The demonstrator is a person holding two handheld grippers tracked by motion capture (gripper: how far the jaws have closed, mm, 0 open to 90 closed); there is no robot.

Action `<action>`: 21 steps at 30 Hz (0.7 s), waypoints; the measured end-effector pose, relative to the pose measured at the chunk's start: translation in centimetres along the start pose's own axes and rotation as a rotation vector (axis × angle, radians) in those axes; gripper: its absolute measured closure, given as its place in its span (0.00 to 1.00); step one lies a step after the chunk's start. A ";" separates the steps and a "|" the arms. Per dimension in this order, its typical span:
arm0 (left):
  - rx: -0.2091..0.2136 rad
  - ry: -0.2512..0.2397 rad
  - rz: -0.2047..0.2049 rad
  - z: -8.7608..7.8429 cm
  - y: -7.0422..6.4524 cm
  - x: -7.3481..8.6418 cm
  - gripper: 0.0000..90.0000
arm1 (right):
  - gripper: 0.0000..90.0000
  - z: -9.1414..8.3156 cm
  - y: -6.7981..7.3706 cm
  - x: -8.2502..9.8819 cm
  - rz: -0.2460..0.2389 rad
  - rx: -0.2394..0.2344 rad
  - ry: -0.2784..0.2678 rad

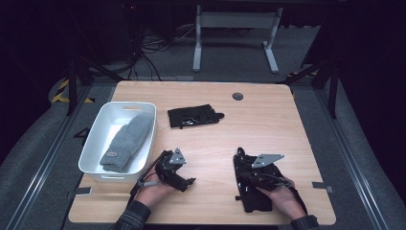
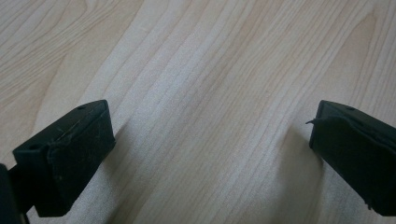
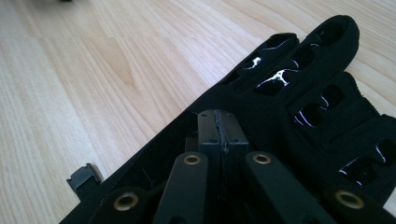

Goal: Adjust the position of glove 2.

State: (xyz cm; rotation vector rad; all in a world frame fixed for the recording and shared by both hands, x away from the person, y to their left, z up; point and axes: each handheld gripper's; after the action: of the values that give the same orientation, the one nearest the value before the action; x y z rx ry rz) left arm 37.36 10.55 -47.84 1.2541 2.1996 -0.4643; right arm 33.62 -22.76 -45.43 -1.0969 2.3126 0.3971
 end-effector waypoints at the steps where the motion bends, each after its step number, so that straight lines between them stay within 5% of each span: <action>1: 0.000 0.000 0.000 0.0 0.0 0.0 0.00 | 1.00 0.1 0.2 -0.1 -0.008 -0.002 0.001; 7: 0.001 -0.001 0.000 0.0 0.0 0.0 0.00 | 0.99 0.0 0.1 -0.1 -0.017 -0.012 -0.014; 10: 0.002 -0.001 0.000 0.0 0.0 0.0 0.00 | 0.90 -0.5 0.0 -0.2 -0.019 -0.020 -0.053; 14: 0.001 -0.001 0.000 0.0 0.0 0.0 0.00 | 0.78 -1.6 -1.2 -0.1 0.009 0.028 -0.094; 21: 0.001 -0.001 0.000 0.0 0.0 0.0 0.00 | 0.49 -3.1 -5.5 2.4 0.121 0.165 -0.111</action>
State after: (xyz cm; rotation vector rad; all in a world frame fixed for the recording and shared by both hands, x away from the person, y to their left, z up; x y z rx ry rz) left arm 37.37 10.55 -47.85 1.2541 2.1992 -0.4660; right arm 35.60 -29.15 -44.51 -0.8381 2.2740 0.2989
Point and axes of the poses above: each handheld gripper's, and its own axes: z roughly forward along the jaws, x roughly out of its underside, y roughly to its left, and after that the axes turned 5 degrees about y, right-handed
